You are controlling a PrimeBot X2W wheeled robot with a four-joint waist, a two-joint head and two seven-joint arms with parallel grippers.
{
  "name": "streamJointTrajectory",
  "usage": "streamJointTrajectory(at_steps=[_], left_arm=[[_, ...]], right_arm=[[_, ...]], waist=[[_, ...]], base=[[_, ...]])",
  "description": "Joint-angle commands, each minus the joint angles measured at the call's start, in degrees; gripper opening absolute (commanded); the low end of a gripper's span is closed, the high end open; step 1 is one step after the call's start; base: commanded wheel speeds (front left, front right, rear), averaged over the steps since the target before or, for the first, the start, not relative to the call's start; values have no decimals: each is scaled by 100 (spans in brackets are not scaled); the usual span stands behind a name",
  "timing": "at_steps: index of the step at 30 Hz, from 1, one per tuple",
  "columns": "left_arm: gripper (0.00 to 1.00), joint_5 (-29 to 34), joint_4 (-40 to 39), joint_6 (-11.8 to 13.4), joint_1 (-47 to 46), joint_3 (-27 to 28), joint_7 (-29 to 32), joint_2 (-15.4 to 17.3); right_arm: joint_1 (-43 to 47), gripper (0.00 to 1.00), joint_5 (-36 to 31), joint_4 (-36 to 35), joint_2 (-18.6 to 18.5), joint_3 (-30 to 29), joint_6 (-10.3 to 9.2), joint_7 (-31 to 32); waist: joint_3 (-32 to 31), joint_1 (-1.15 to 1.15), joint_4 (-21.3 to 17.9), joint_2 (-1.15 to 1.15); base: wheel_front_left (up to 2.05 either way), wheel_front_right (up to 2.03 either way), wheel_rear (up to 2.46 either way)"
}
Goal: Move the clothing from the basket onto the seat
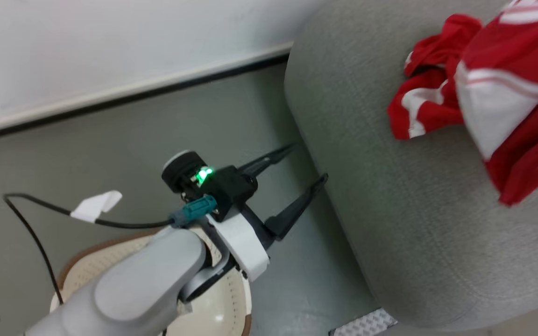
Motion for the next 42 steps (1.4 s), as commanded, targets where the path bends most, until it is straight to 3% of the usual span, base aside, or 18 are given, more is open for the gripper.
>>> streamJointTrajectory(at_steps=[1,10,14,19,23,28,32,34,35,36,42], left_arm=[[100,117,-120,-17,-161,50,1,88],[100,382,-509,-20,-601,101,-51,191],[100,424,-576,-31,-710,110,-65,220],[100,461,-529,-35,-759,86,-98,192],[100,449,-467,-54,-761,60,-144,123],[100,395,-322,-99,-612,-19,-217,51],[100,322,-200,-113,-568,-19,-270,-34],[100,306,-157,-131,-541,-12,-287,-87],[100,292,-132,-138,-522,-12,-302,-107],[100,281,-99,-139,-500,-10,-317,-122],[100,179,120,-154,-307,28,-368,-248]], right_arm=[[-281,0,51,96,-134,-134,-13,28],[-1139,0,106,976,-905,-975,-13,262],[-1343,0,24,1645,-974,-1065,-13,499],[-1508,0,-38,2539,-887,-923,-13,770],[-1608,0,-55,3132,-1058,-634,-14,1138],[-1686,0,312,3487,-1110,-111,-13,1622],[-1504,33,783,3580,-1278,437,-13,2219],[-1439,55,977,3591,-1310,597,-13,2406],[-1423,87,1035,3571,-1336,661,-13,2446],[-1393,100,1099,3549,-1384,707,-13,2463],[-1130,100,1439,3509,-1611,971,-13,2948]], waist=[[629,-1,362,0],[1465,-1,794,0],[1748,-1,864,0],[1925,-1,950,0],[1935,-1,1023,0],[1809,-1,1054,0],[1662,-1,1042,0],[1573,-1,1035,0],[1522,-1,1029,0],[1468,-1,1022,0],[953,-1,968,0]], base=[[0,0,0],[0,0,0],[0,0,0],[0,0,0],[0,0,0],[0,0,0],[0,0,0],[0,0,0],[0,0,0],[0,0,0],[0,0,0]])
